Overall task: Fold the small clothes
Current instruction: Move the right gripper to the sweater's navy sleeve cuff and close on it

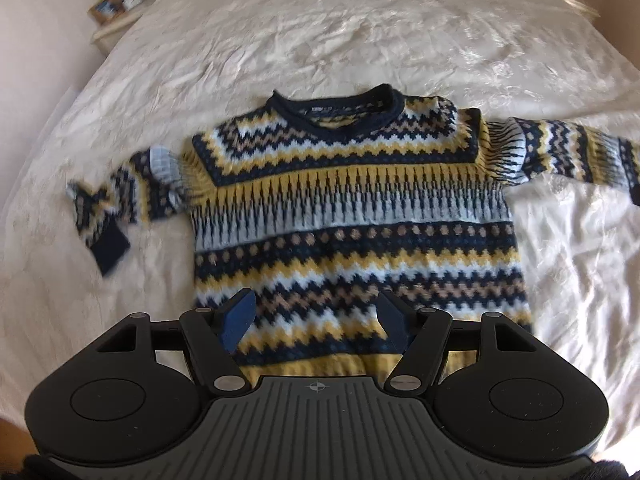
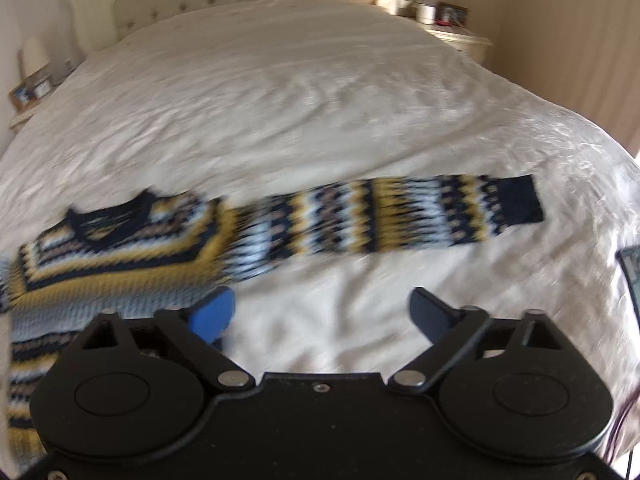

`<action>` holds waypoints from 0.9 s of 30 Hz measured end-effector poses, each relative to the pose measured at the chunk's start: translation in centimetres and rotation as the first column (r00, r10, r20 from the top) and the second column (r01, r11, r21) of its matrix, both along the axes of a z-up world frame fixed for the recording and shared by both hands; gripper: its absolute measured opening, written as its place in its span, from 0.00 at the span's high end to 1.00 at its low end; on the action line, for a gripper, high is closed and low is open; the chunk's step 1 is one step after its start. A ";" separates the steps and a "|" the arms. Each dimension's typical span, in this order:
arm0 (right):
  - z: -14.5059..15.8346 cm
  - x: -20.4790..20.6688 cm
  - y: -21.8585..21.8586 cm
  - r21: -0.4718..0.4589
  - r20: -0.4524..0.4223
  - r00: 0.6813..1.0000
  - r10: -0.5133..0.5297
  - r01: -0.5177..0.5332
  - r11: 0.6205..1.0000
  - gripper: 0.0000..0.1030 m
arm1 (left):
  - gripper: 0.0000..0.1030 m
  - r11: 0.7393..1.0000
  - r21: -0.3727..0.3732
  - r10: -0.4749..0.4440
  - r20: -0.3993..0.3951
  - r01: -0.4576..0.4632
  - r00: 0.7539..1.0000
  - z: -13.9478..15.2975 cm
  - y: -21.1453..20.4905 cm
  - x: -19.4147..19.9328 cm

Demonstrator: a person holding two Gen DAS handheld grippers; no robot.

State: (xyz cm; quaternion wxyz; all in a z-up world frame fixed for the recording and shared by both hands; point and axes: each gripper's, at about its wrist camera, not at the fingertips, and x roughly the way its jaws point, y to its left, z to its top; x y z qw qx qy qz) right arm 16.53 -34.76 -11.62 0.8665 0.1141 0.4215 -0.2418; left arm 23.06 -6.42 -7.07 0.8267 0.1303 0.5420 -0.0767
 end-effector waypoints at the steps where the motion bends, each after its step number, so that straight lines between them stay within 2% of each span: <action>1: -0.2 0.0 -2.0 -0.008 -0.001 1.000 -0.008 0.008 1.000 0.13 | 0.36 1.000 -0.017 0.013 0.000 -0.013 1.000 0.1 -0.4 -0.2; 6: -1.4 -0.4 -11.6 -0.073 0.017 0.997 -0.071 0.072 0.995 0.13 | 0.39 0.998 0.013 0.052 0.066 -0.053 0.996 0.7 -3.9 -1.2; 11: -2.9 -0.3 -19.4 -0.078 0.014 0.992 -0.122 0.122 0.989 0.13 | 0.44 0.999 -0.012 0.039 0.050 -0.038 0.998 0.8 -7.2 -1.6; 14: -3.8 -0.1 -22.7 -0.084 0.005 0.989 -0.150 0.150 0.985 0.13 | 0.45 0.999 -0.032 0.045 0.047 -0.044 0.998 1.2 -8.6 -1.8; 17: -5.2 0.2 -25.3 -0.052 -0.021 0.985 -0.172 0.171 0.984 0.15 | 0.44 0.999 -0.017 0.035 0.066 -0.034 0.997 1.4 -9.6 -2.1; 21: -7.4 0.3 -27.8 0.051 -0.043 0.979 -0.201 0.203 0.978 0.23 | 0.44 1.000 -0.007 0.027 0.103 -0.026 0.994 1.8 -10.2 -2.2; 23: -8.6 0.2 -28.7 0.113 -0.053 0.976 -0.213 0.217 0.969 0.34 | 0.44 0.999 -0.009 0.031 0.105 -0.031 0.994 1.9 -10.4 -2.1; 24: -9.1 0.1 -28.9 0.137 -0.052 0.975 -0.217 0.222 0.965 0.36 | 0.44 0.999 -0.012 0.031 0.092 -0.030 0.995 1.9 -10.3 -1.9; 27: -9.7 -0.3 -29.6 0.200 -0.036 0.972 -0.233 0.235 0.951 0.52 | 0.45 0.998 -0.042 0.048 0.053 -0.046 0.997 2.0 -9.9 -1.4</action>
